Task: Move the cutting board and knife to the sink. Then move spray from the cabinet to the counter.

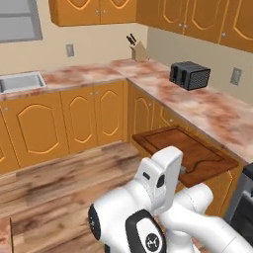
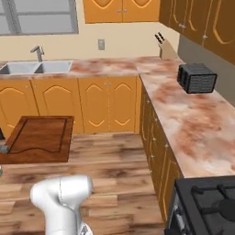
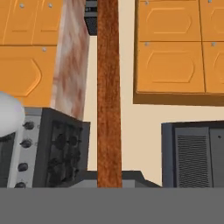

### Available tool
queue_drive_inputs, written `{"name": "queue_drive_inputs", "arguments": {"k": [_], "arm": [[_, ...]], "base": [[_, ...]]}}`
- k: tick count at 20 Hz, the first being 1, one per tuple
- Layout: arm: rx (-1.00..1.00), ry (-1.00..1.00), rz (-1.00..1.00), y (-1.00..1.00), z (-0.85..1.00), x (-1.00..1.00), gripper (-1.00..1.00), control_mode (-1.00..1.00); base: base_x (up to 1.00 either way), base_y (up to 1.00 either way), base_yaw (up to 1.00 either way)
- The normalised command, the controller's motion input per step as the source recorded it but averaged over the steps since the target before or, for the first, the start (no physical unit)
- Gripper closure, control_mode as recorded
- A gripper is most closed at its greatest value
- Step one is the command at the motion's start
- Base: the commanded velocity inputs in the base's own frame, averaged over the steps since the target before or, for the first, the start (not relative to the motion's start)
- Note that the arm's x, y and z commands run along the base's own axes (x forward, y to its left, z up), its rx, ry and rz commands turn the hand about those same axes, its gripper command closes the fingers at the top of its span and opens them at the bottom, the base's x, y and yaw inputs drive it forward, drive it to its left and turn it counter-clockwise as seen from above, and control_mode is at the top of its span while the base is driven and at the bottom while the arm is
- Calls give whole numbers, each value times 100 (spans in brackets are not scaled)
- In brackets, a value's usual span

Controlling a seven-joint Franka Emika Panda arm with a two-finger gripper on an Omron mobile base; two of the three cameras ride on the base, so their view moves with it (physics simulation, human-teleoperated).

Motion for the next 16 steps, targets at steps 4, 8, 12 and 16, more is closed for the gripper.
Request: {"name": "queue_drive_inputs", "arguments": {"k": [4, 8, 12, 16], "arm": [[0, 0, 0, 0, 0, 0, 100, 100], [0, 0, 0, 0, 0, 0, 100, 100], [0, 0, 0, 0, 0, 0, 100, 100], [0, 0, 0, 0, 0, 0, 100, 100]], "base": [[100, 84, 5], [100, 69, 0], [100, 92, 0], [100, 100, 0]]}}
